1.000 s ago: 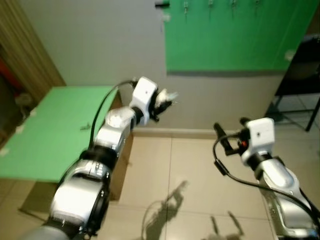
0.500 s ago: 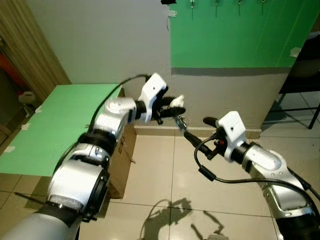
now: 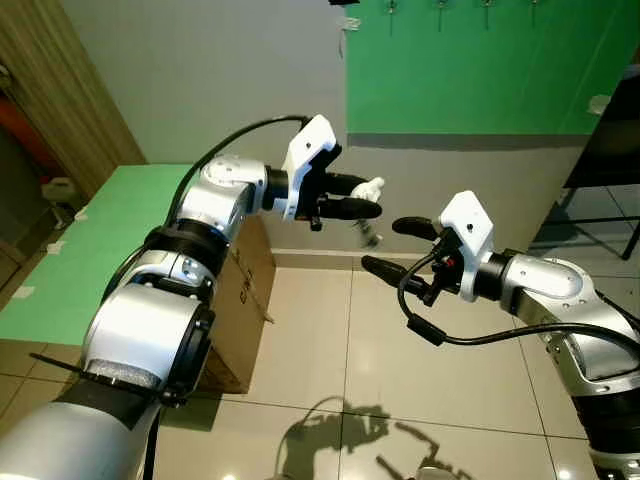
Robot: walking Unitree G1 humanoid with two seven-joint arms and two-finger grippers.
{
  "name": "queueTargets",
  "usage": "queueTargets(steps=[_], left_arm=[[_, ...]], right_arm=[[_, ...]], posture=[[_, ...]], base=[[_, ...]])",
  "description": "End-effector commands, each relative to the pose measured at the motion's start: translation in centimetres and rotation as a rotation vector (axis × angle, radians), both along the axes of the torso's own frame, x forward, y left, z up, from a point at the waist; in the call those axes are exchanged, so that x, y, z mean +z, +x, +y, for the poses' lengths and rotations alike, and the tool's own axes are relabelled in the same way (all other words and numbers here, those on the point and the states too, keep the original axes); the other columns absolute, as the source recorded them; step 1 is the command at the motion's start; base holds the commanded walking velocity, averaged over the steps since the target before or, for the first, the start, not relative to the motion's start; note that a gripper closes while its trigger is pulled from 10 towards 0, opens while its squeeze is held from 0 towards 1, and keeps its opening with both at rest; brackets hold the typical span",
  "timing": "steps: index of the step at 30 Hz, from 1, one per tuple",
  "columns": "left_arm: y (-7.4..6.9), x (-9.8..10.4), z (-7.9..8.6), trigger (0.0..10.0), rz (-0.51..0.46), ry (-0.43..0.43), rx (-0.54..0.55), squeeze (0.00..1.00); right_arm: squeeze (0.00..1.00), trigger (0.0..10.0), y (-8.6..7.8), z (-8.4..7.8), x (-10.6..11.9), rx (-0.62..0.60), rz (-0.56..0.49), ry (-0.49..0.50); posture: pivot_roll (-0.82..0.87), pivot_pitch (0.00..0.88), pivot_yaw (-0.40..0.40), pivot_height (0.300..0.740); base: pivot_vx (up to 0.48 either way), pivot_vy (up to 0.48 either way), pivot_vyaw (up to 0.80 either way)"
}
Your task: Hang keys on a hook
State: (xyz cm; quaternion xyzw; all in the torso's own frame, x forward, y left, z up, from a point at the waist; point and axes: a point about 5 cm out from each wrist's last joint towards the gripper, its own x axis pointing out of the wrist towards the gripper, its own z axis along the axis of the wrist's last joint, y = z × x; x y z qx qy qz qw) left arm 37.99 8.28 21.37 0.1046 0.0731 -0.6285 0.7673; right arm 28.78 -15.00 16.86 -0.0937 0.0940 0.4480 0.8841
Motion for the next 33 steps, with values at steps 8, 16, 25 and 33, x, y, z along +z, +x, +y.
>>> queueTargets(steps=[8,16,25,33], left_arm=[[0.1,2.1,-0.3,10.0,0.040,-0.043,-0.086,0.00],[0.0,3.2,-1.1,10.0,0.059,-0.119,-0.123,0.00],[0.0,3.9,-1.5,10.0,0.046,-0.125,-0.150,0.00],[0.0,4.4,-1.4,10.0,0.045,-0.135,-0.165,0.00]], right_arm=[[0.00,10.0,0.2,0.7,1.6,0.115,0.044,0.041],[0.00,10.0,1.2,0.9,2.9,0.115,0.058,0.066],[0.00,10.0,1.8,0.8,3.8,0.105,0.028,0.055],[0.00,10.0,2.8,0.6,4.1,0.047,-0.006,0.041]], posture=[[-0.25,0.000,0.138,0.740],[-0.26,0.000,0.144,0.740],[-0.25,0.000,0.144,0.740],[-0.25,0.000,0.150,0.740]], base=[[0.000,0.000,0.00],[0.000,0.000,0.00],[0.000,0.000,0.00],[0.000,0.000,0.00]])
